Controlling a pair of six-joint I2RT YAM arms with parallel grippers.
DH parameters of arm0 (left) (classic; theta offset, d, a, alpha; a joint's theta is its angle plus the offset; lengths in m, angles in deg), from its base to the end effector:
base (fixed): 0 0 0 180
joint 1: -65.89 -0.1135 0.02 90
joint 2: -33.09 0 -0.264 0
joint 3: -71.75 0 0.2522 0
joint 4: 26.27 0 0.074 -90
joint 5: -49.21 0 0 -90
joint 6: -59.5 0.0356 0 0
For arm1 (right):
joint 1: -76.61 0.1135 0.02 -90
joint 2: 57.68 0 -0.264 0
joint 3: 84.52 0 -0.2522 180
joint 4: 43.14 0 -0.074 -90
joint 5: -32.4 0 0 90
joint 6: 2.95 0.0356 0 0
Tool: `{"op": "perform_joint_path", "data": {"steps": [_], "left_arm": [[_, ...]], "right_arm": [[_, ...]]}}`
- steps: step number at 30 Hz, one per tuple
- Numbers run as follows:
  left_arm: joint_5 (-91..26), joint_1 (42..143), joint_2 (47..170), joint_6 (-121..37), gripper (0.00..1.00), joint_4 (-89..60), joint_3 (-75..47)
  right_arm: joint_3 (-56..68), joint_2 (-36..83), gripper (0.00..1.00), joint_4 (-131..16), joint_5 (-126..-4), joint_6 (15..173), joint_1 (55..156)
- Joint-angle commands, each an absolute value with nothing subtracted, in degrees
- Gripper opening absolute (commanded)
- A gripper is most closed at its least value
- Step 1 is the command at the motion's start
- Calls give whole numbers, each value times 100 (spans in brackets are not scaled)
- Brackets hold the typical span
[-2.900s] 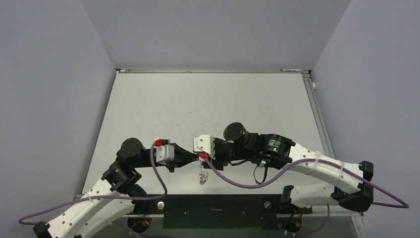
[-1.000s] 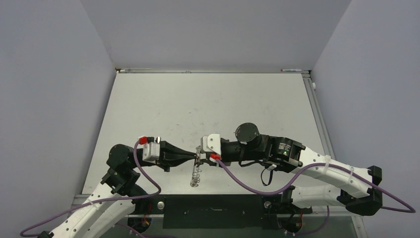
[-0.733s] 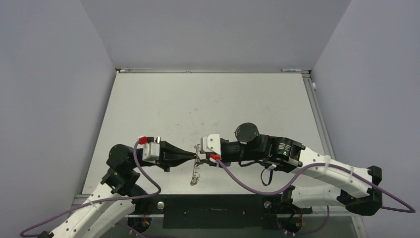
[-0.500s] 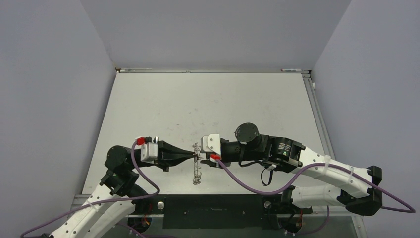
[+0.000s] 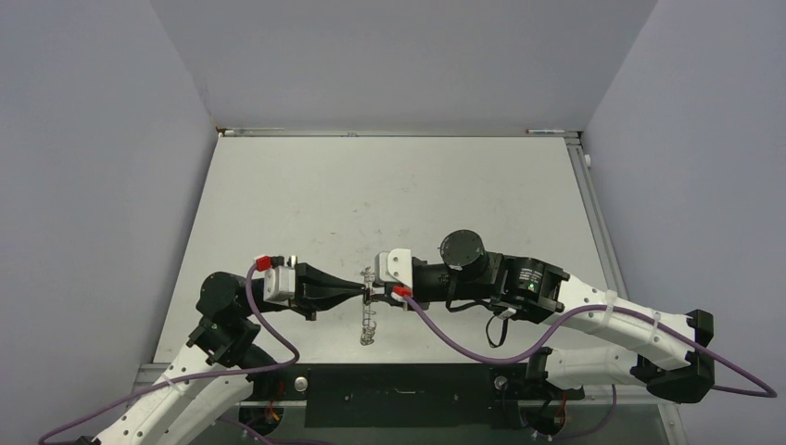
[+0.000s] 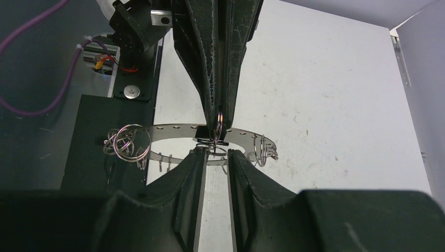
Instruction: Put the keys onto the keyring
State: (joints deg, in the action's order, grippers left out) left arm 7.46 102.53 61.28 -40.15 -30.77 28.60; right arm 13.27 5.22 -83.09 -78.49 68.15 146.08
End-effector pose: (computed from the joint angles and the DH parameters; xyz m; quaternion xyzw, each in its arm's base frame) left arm 0.0829 -0.0948 0.3359 0.4475 0.4346 -0.5099 0.5924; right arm 0.0716 0.2275 0.3941 -0.6376 0.5080 0.3738 0.4423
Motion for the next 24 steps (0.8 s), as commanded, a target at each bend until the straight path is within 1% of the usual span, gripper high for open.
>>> {"op": "perform_joint_path", "data": {"steps": [1, 6, 14, 24], "left_arm": [[719, 10227, 6100, -3990, 0, -3430, 2810], [720, 10227, 6108, -3999, 0, -3423, 2810], [717, 10221, 6075, -4115, 0, -3559, 2838], [689, 10023, 6081, -4771, 0, -4477, 3033]], "right_arm": [[1228, 563, 20, -8019, -7826, 6841, 14630], [1237, 578, 6, -7993, -7758, 6859, 14630], [1254, 602, 5, -7970, -7728, 6851, 14630], [1317, 731, 5, -7889, -7845, 6864, 14663]]}}
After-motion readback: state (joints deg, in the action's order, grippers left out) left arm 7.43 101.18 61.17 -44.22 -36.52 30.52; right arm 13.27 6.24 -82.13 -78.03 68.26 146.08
